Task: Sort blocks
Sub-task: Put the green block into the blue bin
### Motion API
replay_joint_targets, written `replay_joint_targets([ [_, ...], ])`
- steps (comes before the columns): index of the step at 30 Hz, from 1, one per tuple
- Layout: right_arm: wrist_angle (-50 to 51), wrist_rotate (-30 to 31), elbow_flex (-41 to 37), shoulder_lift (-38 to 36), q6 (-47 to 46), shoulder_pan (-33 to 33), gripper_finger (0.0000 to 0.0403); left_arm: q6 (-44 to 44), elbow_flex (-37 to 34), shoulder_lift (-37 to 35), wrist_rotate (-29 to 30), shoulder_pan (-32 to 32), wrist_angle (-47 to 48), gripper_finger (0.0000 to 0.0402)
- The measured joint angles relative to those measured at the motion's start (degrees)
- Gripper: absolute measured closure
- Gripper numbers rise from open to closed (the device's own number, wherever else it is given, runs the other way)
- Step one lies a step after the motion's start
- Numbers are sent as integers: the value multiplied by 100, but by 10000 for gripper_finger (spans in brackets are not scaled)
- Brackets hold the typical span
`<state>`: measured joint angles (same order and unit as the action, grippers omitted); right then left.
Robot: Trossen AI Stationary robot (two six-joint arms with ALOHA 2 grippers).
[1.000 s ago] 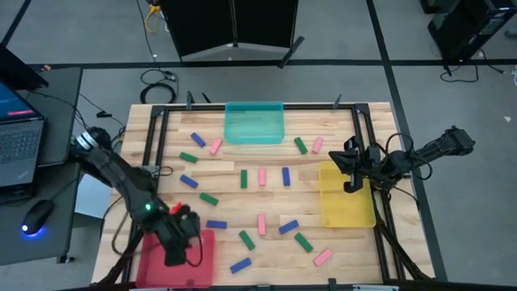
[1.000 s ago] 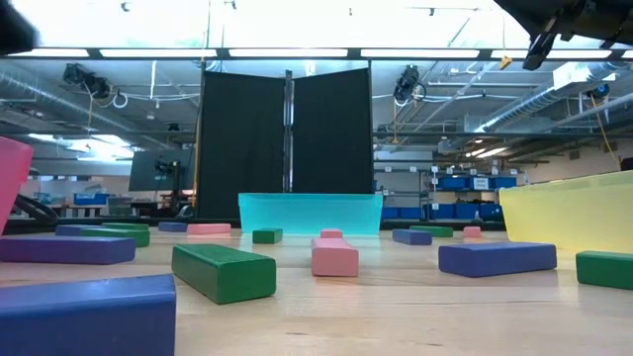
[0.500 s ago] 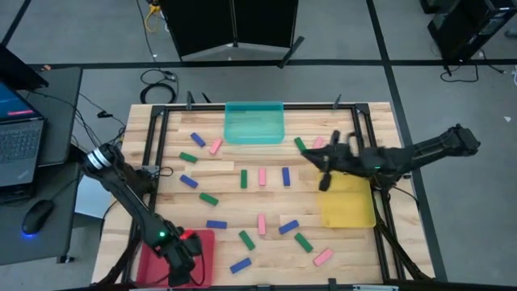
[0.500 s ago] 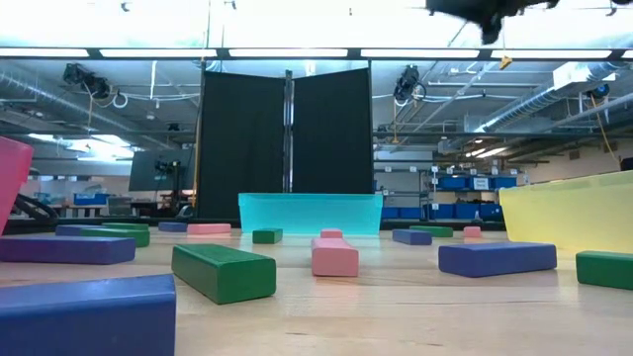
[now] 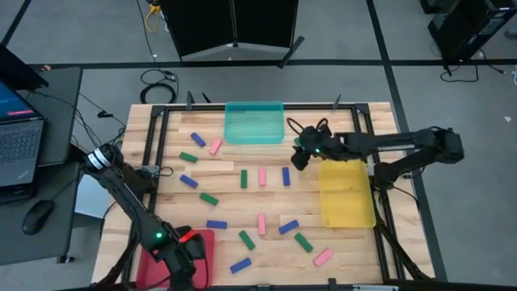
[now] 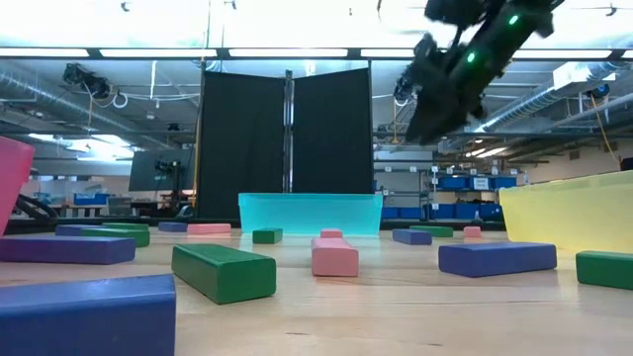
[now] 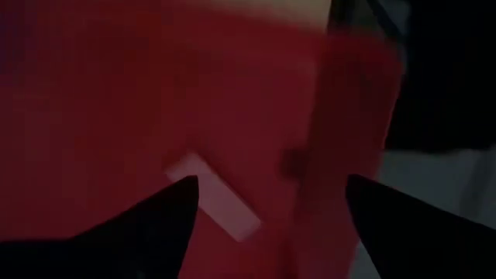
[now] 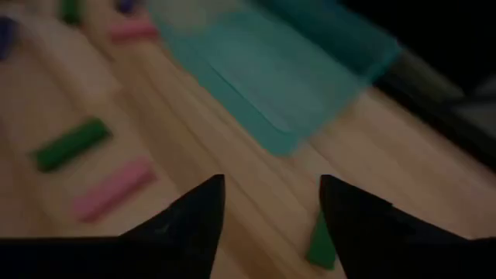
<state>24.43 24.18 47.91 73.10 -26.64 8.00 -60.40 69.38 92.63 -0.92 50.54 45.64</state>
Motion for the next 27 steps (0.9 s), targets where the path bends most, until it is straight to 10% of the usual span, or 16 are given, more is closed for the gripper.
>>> replay_joint_targets([
  [15, 229, -801, 166, 1545, -340, 1252, 133, 606, 2287, -276, 5394, -513, 3554, 129],
  [27, 210, -853, 168, 2249, -432, 1440, 133, 323, 1839, -1834, 6904, -1028, 3621, 128],
])
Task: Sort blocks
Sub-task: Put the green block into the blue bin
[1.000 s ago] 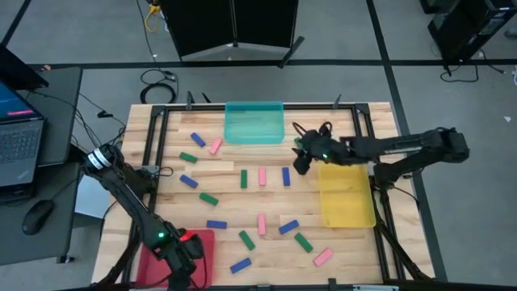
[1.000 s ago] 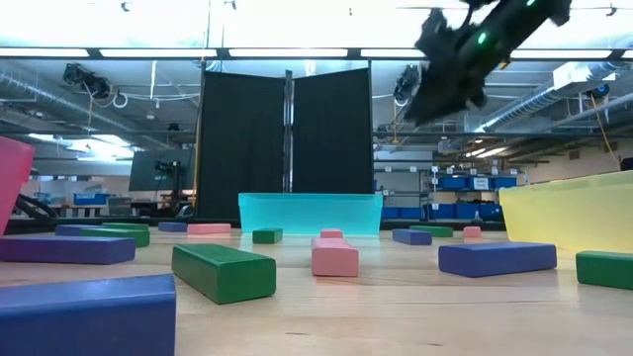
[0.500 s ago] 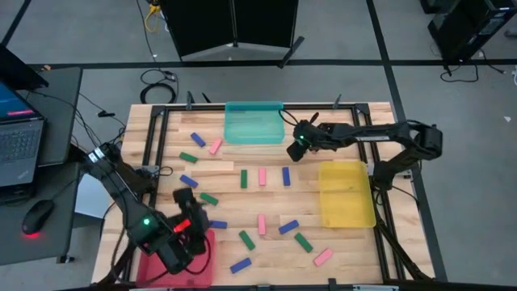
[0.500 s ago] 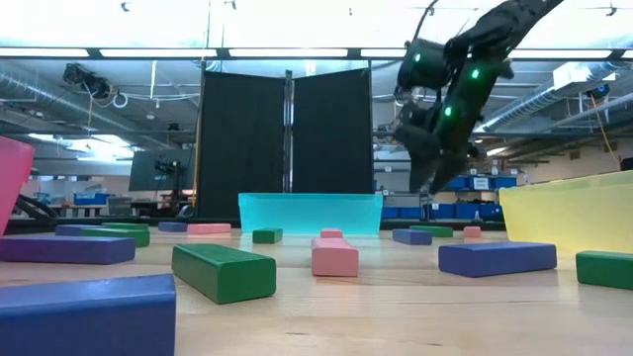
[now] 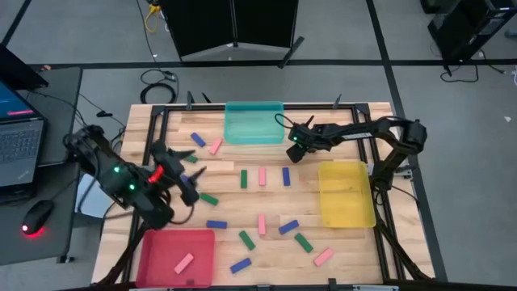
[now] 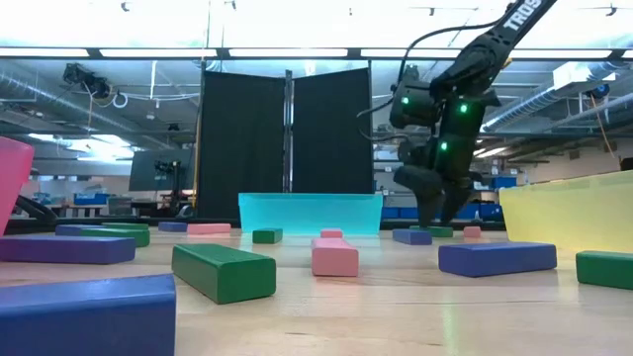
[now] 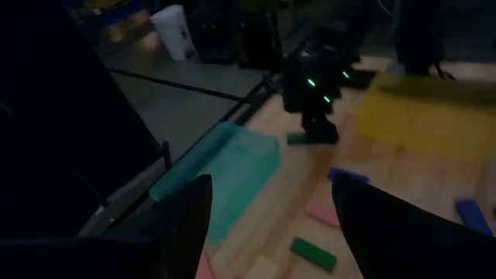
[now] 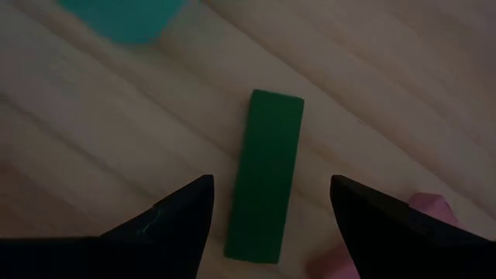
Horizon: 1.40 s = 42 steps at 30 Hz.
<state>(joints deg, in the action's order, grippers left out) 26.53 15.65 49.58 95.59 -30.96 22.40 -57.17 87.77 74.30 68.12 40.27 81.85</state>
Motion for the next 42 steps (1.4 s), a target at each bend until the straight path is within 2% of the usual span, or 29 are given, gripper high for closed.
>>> replay_joint_targets([
  [4, -155, -202, 14, 246, 0, 30, 143, -207, -460, -453, 157, -21, -124, 128],
  [8, -245, -212, 26, 415, -66, 26, 170, -685, -1037, -770, 274, -21, -205, 129],
  [16, -125, -299, 2, 190, -191, -74, 289, -1779, -2079, -1240, 109, -21, -291, 129],
  [21, 204, -328, -15, -47, -380, -301, 288, -2253, -2450, -1355, -222, -107, -321, 129],
  [26, 289, -51, -15, -488, -411, -613, 288, -2382, -2661, -1352, -737, -517, -346, 129],
  [31, 37, 375, -15, -1092, -446, -927, 288, -1884, -2898, -1352, -1345, -1046, -599, 129],
  [35, -1084, 726, -13, -1390, -50, -1038, 288, -716, -3108, -1290, -2004, -1433, -1302, 129],
  [39, -2298, 801, 21, -1284, 488, -842, 288, 602, -3366, -1147, -2643, -1779, -2580, 129],
  [42, -2429, 846, 402, -918, 751, -575, 288, 1102, -3410, -880, -3019, -2033, -3046, 129],
])
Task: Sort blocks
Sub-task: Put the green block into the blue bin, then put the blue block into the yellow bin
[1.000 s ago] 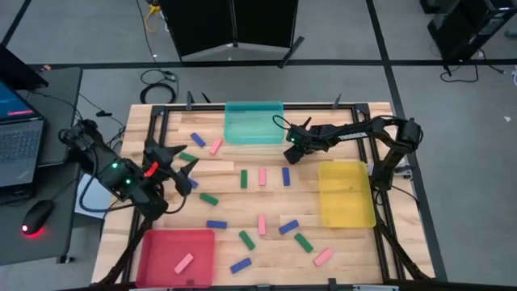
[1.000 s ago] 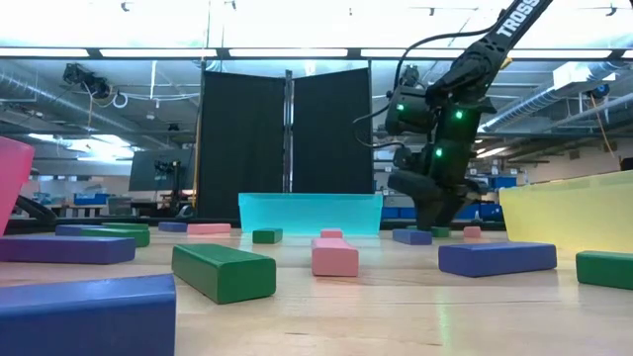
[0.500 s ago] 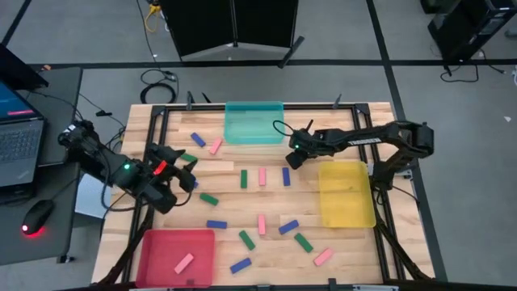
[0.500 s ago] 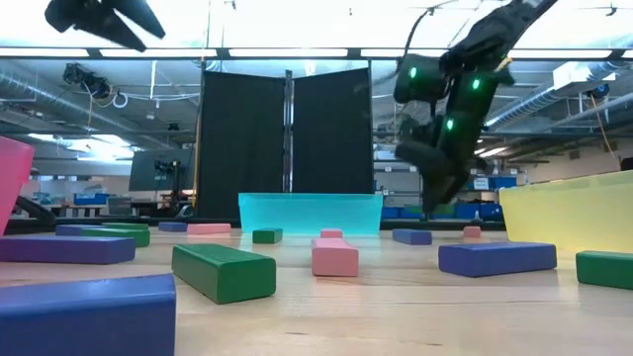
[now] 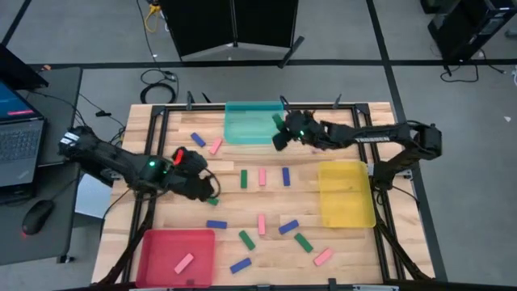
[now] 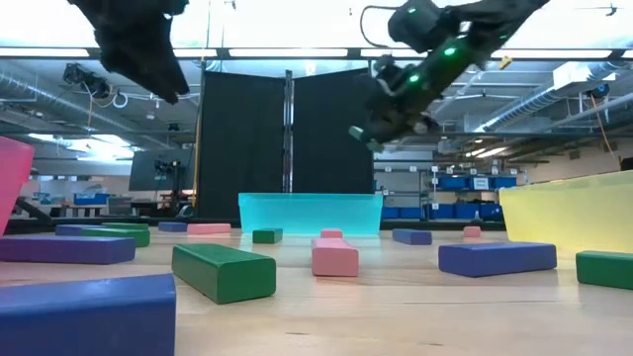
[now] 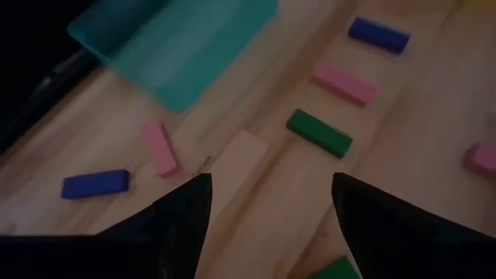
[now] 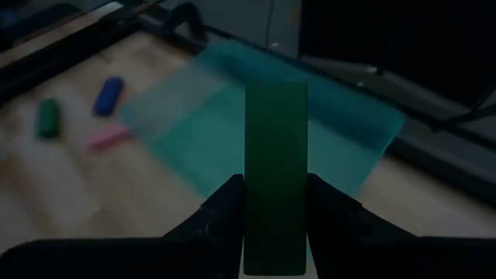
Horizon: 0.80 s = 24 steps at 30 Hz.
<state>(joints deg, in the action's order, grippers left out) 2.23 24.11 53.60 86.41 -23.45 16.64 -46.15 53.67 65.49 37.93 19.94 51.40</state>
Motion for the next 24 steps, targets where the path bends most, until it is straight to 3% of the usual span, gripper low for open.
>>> replay_joint_targets([
  [7, 54, -54, 1343, 1181, 695, 502, 282, 243, 0, 759, -335, -457, -538, 129],
  [10, 163, -197, 1676, 1507, 680, 736, 219, 259, 0, 999, -476, -507, -689, 129],
  [13, 116, -732, 1700, 1675, 667, 977, 144, 419, 0, 1138, -657, -504, -704, 129],
  [18, 12, -1339, 1407, 1468, 760, 1156, 76, 949, 0, 1215, -1084, -500, -530, 129],
  [24, -156, -1339, 868, 520, 1289, 700, 71, 1481, 4, 1213, -1323, -375, 515, 129],
])
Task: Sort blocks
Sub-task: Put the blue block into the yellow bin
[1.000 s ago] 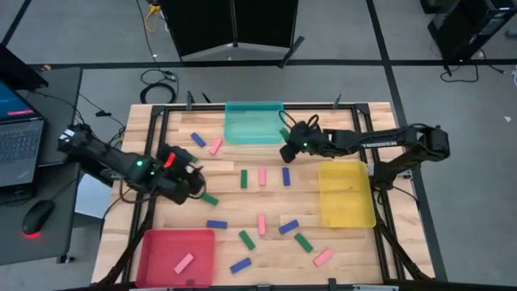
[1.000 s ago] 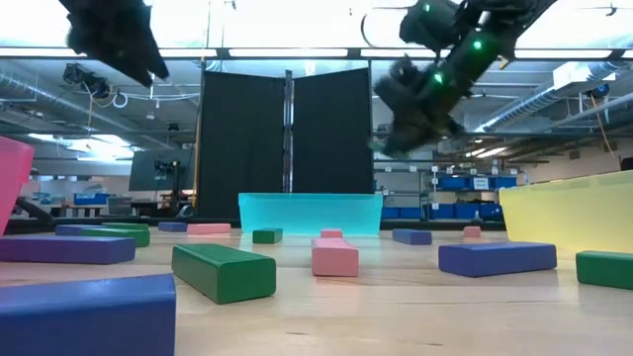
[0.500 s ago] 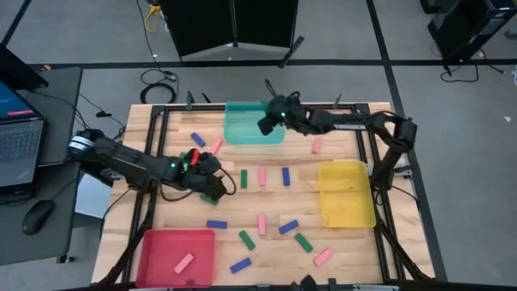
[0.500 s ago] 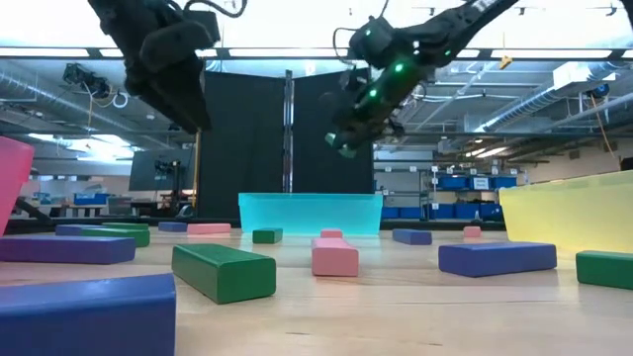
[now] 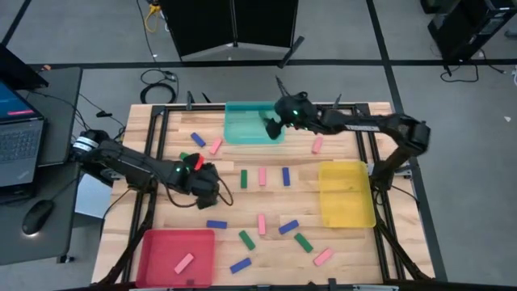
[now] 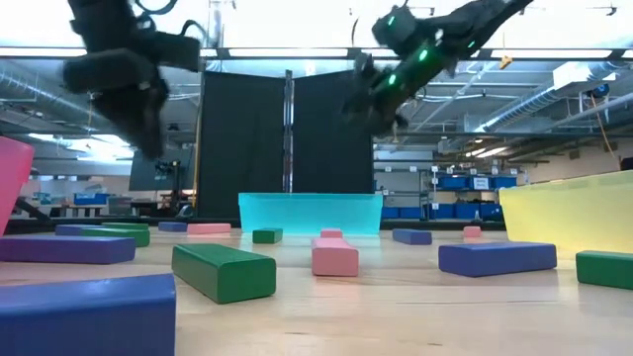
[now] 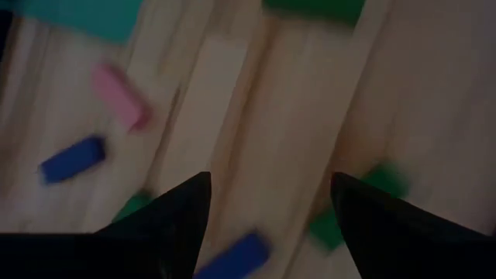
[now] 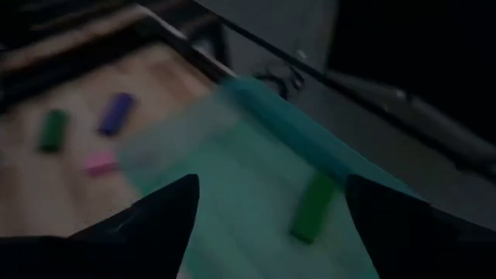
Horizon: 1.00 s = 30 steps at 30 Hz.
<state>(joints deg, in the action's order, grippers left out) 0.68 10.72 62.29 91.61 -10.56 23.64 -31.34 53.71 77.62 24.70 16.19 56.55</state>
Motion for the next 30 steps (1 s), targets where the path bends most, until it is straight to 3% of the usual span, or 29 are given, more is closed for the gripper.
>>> replay_joint_targets([
  [5, -67, 140, -586, -1032, 231, -617, 90, 229, -153, -23, -181, -1, 964, 129],
  [12, 65, 13, -1263, -2196, 273, -1682, 91, 1231, -862, -100, -1046, -7, 673, 129],
  [16, 95, 138, -1481, -2659, 266, -2310, 79, 1345, -1159, -98, -1163, -97, 355, 129],
  [23, 189, 517, -1530, -2949, 176, -3121, 71, 1726, -1154, -71, -1091, -498, -7, 129],
  [30, 202, 574, -1532, -2927, 132, -3597, 78, 1952, -1176, -4, -1457, -962, -60, 129],
])
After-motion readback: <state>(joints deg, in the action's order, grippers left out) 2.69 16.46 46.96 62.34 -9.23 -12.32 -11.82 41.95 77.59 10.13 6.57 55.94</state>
